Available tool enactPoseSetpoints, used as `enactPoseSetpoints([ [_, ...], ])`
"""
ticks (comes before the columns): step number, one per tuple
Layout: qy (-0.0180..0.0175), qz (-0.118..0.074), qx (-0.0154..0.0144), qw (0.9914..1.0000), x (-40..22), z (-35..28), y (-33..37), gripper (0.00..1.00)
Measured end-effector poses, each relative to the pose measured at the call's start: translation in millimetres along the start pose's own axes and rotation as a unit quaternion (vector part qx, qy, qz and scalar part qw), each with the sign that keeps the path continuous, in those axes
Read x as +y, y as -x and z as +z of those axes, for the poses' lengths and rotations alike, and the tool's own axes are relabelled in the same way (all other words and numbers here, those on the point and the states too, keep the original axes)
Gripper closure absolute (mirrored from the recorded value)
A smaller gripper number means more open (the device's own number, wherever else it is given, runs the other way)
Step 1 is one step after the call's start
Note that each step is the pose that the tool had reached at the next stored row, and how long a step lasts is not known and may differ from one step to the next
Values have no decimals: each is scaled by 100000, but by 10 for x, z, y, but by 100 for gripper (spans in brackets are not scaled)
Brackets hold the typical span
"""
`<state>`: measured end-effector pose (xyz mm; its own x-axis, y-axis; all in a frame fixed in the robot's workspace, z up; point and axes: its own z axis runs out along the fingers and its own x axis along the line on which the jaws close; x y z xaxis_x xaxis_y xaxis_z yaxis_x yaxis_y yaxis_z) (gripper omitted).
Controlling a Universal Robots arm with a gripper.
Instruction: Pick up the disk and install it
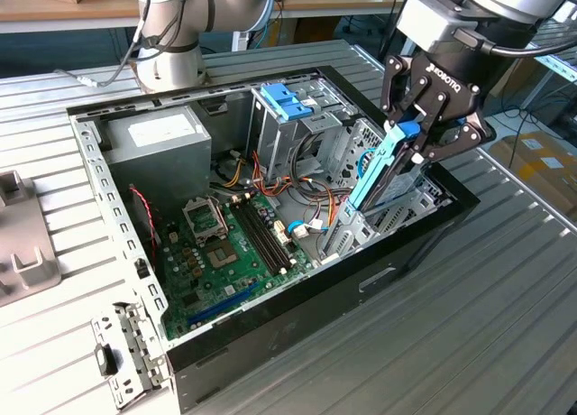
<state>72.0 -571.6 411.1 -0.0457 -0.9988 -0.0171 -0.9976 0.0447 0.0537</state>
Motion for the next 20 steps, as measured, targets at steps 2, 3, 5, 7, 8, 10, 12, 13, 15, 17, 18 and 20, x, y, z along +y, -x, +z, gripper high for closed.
enactPoseSetpoints([
  [2,-1,2,-2,100000,0,10,0,63],
  [3,0,-2,-4,100000,-1,16,0,63],
  [5,0,0,1,100000,-1,19,-1,63],
  [7,-2,1,1,100000,-1,20,-1,63],
  [8,-2,1,-1,100000,-1,20,-1,63],
  [10,-4,-2,6,100000,-1,20,-1,62],
  [12,-2,-2,-15,100000,-1,22,0,55],
  [13,-3,0,-4,100000,-1,21,0,55],
  [15,-1,-1,-4,100000,-1,21,0,55],
  [17,-2,0,-12,100000,-1,22,1,55],
  [18,-1,0,-18,100000,-1,22,2,57],
  [20,-1,3,-28,100000,-2,26,3,64],
])
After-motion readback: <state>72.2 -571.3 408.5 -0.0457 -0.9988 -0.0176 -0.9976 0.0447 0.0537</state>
